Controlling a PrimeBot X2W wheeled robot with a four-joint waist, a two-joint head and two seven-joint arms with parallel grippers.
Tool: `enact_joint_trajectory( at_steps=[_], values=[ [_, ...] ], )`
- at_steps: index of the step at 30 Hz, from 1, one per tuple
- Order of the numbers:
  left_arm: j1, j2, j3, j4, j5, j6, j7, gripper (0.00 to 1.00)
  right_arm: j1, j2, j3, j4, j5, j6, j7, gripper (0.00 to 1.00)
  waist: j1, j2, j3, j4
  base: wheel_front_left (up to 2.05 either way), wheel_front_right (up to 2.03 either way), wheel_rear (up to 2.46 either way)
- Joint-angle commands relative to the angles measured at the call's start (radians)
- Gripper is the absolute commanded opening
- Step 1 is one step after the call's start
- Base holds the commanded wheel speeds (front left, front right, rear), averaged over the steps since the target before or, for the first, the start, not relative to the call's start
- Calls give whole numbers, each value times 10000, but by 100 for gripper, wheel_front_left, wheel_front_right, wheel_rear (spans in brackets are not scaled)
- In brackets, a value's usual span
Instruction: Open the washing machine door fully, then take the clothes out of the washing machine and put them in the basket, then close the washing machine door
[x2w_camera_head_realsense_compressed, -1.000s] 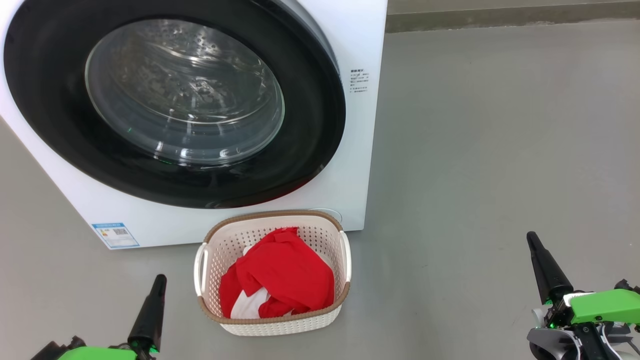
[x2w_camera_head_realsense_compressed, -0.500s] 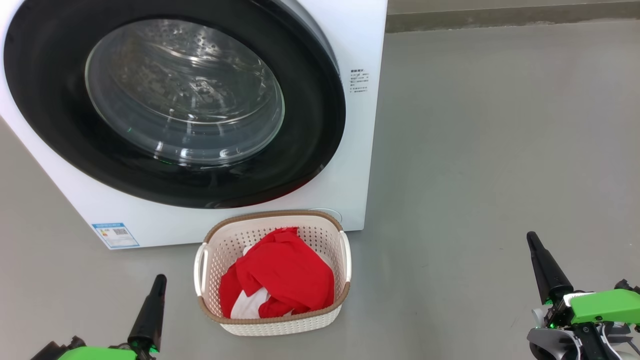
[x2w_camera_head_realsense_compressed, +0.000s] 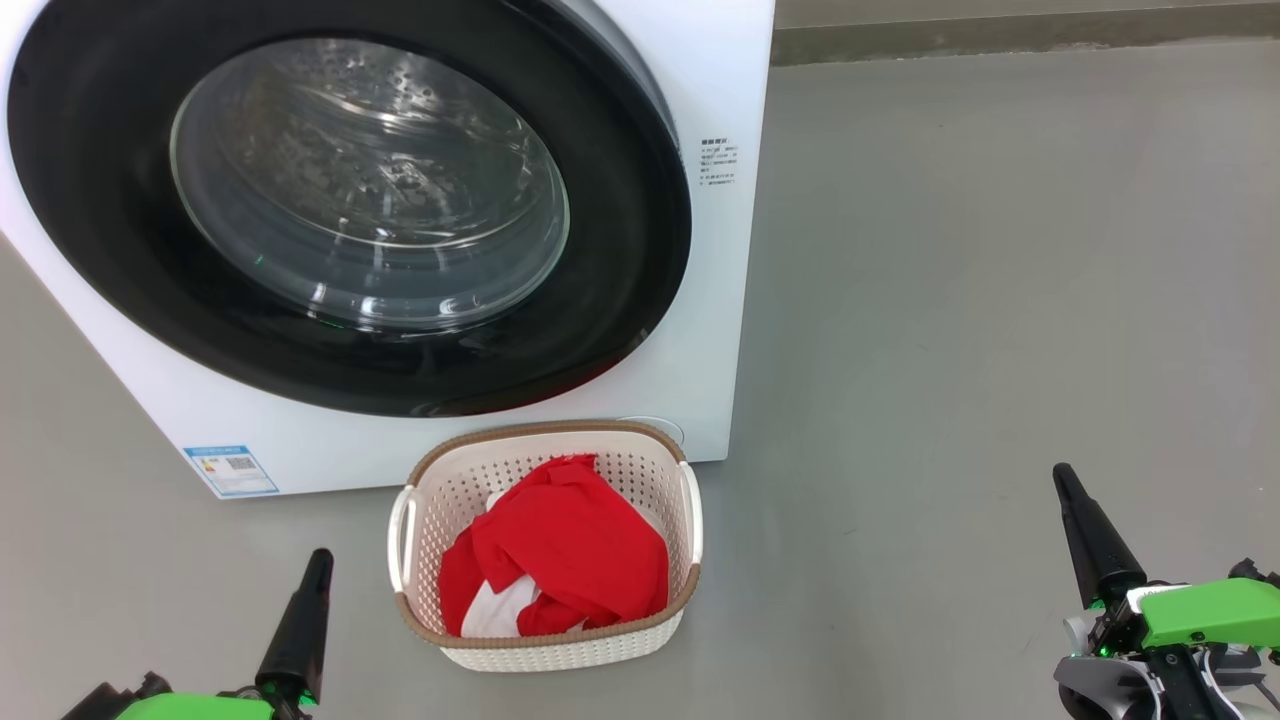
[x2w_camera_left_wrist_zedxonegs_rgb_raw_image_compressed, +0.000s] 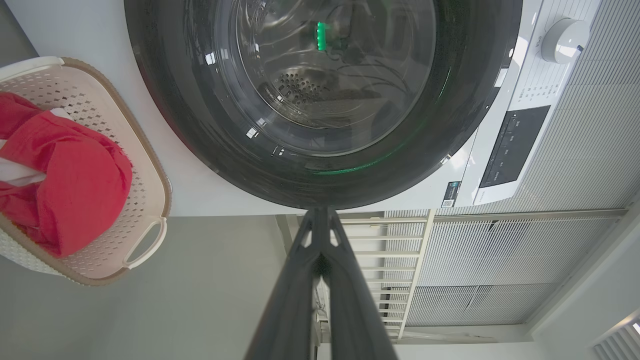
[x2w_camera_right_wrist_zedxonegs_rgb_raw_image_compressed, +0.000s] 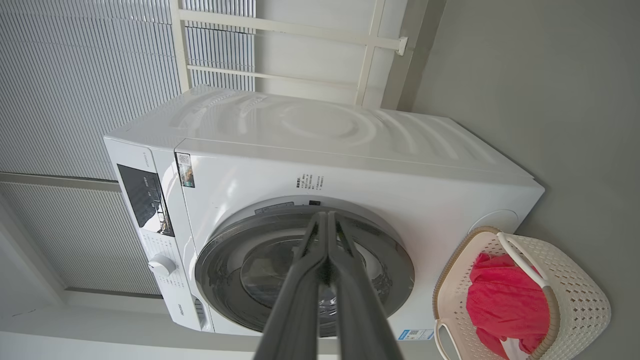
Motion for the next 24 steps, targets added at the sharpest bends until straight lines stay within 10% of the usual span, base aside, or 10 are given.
enact_joint_trajectory(
  at_steps=[1, 24],
  values=[
    [-394, 171, 345, -209, -69, -71, 74, 0, -421, -42, 136, -244, -69, 6, 38, 0, 0, 0, 0, 0, 0, 0, 0],
    [-394, 171, 344, -209, -69, -71, 74, 0, -423, -30, 119, -243, -83, 6, 52, 0, 0, 0, 0, 0, 0, 0, 0]
  ],
)
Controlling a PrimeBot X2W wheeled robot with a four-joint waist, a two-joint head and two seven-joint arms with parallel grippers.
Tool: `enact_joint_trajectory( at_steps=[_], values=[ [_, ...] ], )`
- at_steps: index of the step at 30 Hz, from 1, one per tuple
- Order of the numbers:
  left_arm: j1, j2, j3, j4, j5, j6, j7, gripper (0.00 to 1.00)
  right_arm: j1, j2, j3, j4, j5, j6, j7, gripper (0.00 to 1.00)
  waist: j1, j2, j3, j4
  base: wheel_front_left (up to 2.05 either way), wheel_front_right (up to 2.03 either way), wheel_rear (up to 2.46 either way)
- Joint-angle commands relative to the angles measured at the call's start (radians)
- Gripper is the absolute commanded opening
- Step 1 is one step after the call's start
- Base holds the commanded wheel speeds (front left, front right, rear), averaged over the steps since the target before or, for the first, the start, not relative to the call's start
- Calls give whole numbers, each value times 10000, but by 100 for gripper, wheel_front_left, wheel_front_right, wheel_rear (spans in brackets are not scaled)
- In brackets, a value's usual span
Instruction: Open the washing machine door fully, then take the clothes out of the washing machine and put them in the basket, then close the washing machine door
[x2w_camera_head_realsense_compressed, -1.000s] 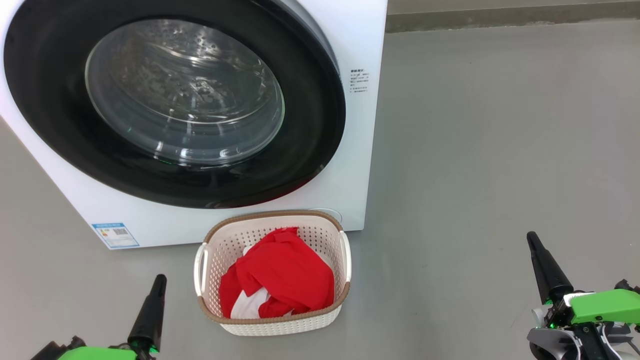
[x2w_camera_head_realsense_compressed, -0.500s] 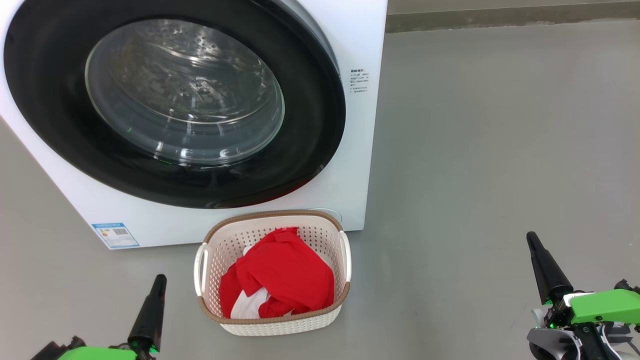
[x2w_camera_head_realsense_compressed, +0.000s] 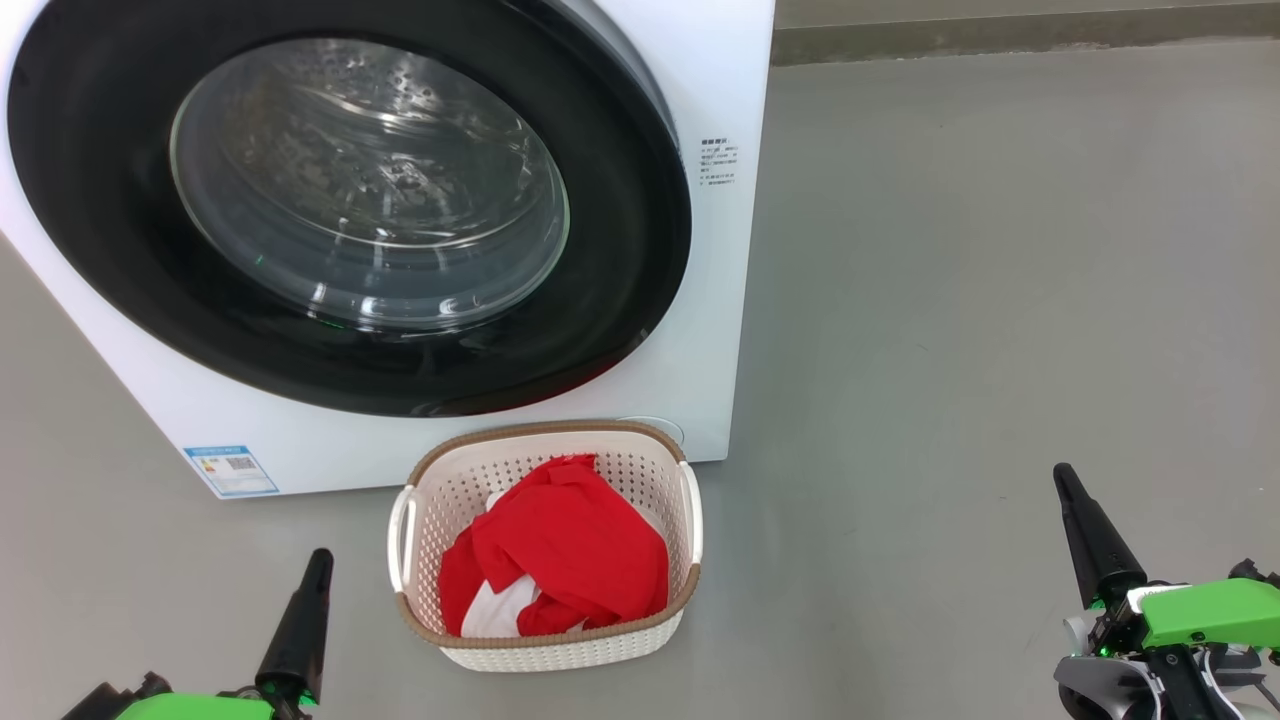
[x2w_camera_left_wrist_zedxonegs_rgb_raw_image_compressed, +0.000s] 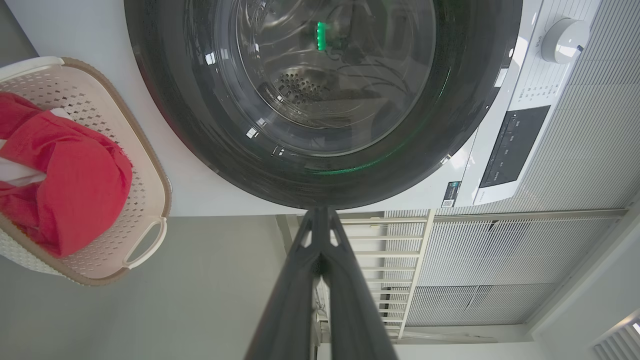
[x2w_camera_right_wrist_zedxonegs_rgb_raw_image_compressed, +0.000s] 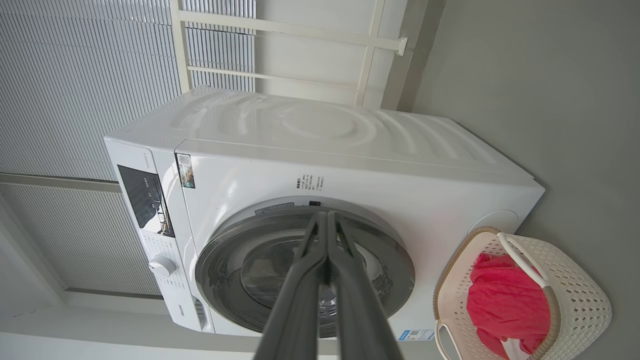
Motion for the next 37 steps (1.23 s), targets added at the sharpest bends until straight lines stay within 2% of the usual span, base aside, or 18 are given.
enact_joint_trajectory(
  at_steps=[1, 37],
  values=[
    [-394, 171, 344, -209, -69, -71, 74, 0, -423, -49, 141, -245, -82, 6, 50, 0, 0, 0, 0, 0, 0, 0, 0],
    [-394, 171, 344, -210, -70, -71, 74, 0, -425, -37, 124, -244, -96, 6, 64, 0, 0, 0, 0, 0, 0, 0, 0]
  ],
)
